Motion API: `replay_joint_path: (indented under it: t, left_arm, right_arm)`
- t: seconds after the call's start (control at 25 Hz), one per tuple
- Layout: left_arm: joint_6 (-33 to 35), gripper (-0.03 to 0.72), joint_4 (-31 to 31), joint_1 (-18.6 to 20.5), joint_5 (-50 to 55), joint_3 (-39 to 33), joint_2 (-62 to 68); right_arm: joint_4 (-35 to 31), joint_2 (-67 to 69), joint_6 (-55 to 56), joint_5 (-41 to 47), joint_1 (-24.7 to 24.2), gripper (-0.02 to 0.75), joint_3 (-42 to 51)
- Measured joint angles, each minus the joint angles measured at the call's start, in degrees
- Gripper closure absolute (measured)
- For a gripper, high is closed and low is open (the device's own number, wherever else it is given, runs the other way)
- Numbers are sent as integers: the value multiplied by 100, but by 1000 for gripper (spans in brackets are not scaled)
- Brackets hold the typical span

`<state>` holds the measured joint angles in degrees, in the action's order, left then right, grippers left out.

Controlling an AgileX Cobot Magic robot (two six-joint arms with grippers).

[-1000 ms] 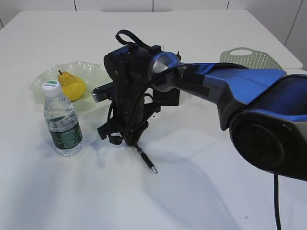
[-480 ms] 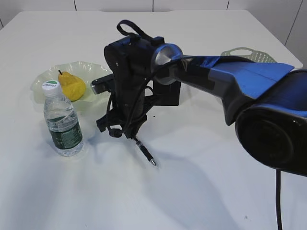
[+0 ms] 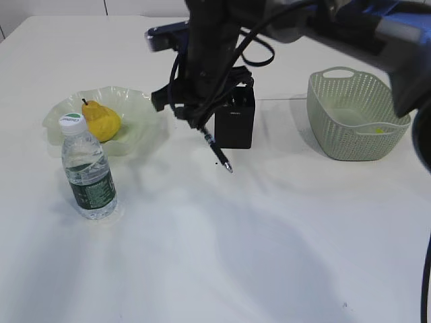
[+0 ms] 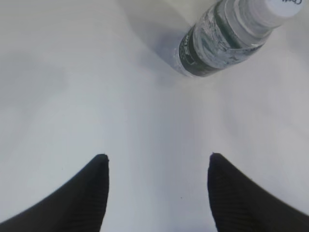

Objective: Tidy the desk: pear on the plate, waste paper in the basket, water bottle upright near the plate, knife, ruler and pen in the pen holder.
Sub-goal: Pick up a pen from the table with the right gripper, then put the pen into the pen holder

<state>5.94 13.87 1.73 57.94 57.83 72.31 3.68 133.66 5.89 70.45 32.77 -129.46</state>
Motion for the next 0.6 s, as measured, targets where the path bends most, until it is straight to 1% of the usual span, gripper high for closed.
replay_joint_path:
  t: [0.2,0.4,0.6]
  left_arm:
    - [0,232,0,0,36,0,0]
    - [0,232,0,0,80,0,0]
    - [0,232,0,0,130,0,0]
  right_arm:
    - [-49,-560,-65,49,-481,642,0]
    - [-368,-1064,-188,92,-986,642,0]
    - [-524,-1249,-273,124,-1121,642,36]
